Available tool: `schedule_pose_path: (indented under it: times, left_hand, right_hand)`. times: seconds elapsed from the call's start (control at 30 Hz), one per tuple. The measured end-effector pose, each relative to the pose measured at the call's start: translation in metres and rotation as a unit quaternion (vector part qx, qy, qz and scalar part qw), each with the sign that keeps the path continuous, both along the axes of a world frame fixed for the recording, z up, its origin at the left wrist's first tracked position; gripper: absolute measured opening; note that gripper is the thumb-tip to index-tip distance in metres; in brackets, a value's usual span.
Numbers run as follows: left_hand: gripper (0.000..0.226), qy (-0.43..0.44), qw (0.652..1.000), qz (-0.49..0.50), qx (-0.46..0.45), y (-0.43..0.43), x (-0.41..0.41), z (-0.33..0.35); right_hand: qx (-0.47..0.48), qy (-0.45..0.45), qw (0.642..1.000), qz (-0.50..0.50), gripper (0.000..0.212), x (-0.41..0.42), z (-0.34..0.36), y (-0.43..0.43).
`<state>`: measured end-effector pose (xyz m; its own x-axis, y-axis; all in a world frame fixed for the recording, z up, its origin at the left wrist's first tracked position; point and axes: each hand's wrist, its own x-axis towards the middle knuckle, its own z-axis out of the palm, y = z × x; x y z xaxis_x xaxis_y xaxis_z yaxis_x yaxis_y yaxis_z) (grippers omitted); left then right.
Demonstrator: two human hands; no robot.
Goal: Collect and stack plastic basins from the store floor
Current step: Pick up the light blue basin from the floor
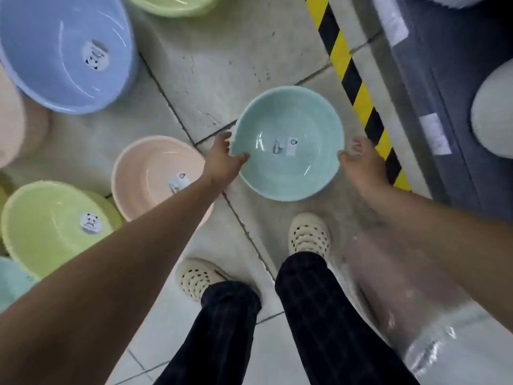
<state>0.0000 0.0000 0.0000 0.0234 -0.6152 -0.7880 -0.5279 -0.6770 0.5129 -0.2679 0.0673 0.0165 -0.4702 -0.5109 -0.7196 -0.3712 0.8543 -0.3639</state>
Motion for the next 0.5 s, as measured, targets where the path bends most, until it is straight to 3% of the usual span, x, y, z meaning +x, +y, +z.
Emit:
schedule_pose_path:
  times: [0.1, 0.23, 0.37, 0.5]
  left_hand:
    - [0.064, -0.031, 0.999, 0.028, -0.007, 0.000, 0.002, -0.040]
    - [0.040, -0.026, 0.999, 0.022, 0.018, 0.004, 0.005, -0.073]
    - [0.042, -0.021, 0.999, 0.027, -0.002, 0.006, 0.008, -0.067]
    - [0.032, -0.024, 0.998, 0.040, -0.036, -0.001, 0.022, -0.025]
  right_hand:
    - [-0.024, -0.006, 1.000, -0.015, 0.053, -0.004, -0.036, 0.001]
    - [0.019, -0.025, 0.999, 0.025, 0.040, -0.005, -0.067, 0.002]
    - [-0.007, -0.011, 1.000, 0.013, 0.035, 0.003, -0.062, -0.002]
    - [-0.046, -0.018, 0.999, 0.017, 0.044, 0.019, -0.022, -0.016]
